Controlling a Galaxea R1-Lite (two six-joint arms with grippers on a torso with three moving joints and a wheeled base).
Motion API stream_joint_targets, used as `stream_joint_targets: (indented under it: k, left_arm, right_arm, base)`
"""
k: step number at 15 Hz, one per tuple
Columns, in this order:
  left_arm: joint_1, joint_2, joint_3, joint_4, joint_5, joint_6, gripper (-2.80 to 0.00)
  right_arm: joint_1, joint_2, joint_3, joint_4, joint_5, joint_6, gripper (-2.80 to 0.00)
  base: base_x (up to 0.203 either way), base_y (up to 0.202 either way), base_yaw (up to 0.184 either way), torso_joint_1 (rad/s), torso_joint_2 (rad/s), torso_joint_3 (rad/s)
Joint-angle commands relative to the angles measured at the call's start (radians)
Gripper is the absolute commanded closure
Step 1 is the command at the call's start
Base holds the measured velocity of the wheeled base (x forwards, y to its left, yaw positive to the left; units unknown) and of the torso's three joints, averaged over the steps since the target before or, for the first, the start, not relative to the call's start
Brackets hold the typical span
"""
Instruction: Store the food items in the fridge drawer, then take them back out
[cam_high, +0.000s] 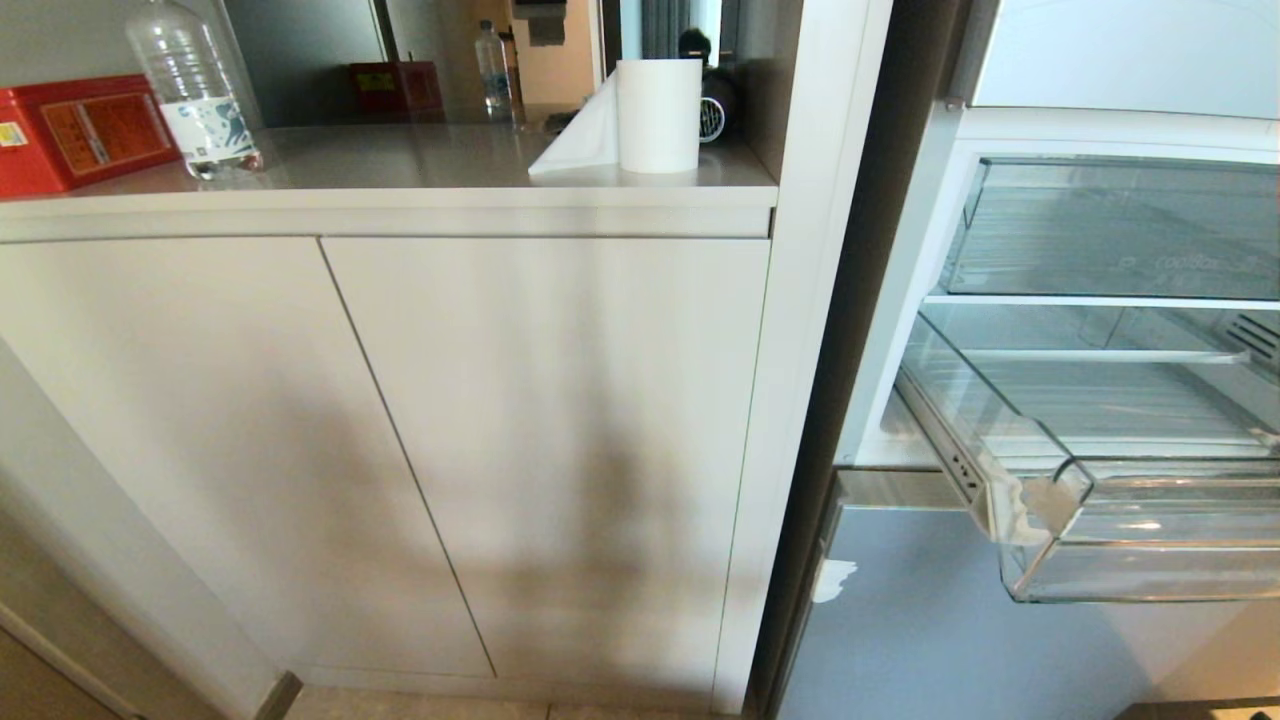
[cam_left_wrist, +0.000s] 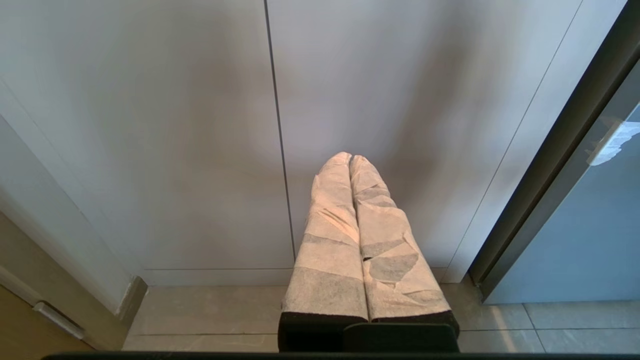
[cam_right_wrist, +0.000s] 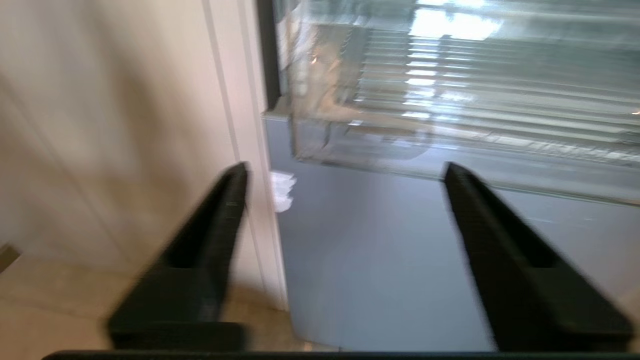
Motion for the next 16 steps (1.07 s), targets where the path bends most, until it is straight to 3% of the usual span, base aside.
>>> stream_joint_targets:
  k: [1, 5, 8, 11, 16]
  left_arm:
    - [0.001, 0.000, 0.000, 0.000, 0.000, 0.000, 0.00]
    - [-0.001, 0.000, 0.000, 0.000, 0.000, 0.000, 0.00]
    - [-0.001, 0.000, 0.000, 0.000, 0.000, 0.000, 0.00]
    - [-0.001, 0.000, 0.000, 0.000, 0.000, 0.000, 0.00]
    - [-0.001, 0.000, 0.000, -0.001, 0.000, -0.002, 0.00]
  right_arm:
    - [0.000, -0.031, 0.021, 0.053, 0.009, -0.013, 0.00]
    - [0.000, -0.032, 0.021, 0.339, 0.003, -0.122, 0.00]
    - [-0.048, -0.042, 0.021, 0.321, -0.001, -0.112, 0.00]
    - [-0.071, -0.093, 0.021, 0.319, 0.007, -0.158, 0.00]
    - [-0.096, -0.317, 0.021, 0.319, 0.002, -0.133, 0.00]
  base:
    - [0.000, 0.000, 0.000, 0.000, 0.00, 0.000]
    - [0.000, 0.000, 0.000, 0.000, 0.00, 0.000]
    - [0.000, 0.000, 0.000, 0.000, 0.00, 0.000]
    - [0.000, 0.000, 0.000, 0.000, 0.00, 0.000]
    - [0.000, 0.000, 0.000, 0.000, 0.00, 0.000]
